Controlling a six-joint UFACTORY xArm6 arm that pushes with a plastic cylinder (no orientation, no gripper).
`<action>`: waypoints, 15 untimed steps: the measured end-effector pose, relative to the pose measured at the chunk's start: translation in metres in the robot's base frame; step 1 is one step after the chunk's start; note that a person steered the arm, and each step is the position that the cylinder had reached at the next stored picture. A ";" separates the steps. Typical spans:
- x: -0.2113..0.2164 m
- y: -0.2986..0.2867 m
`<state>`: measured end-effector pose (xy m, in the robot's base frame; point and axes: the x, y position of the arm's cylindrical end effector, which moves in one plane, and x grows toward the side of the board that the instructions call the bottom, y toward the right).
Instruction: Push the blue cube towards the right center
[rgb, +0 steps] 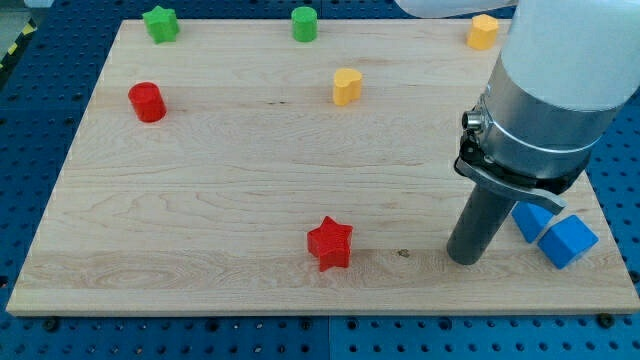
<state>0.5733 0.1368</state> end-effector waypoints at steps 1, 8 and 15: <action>0.000 0.002; 0.026 0.119; -0.033 0.127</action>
<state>0.5400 0.2639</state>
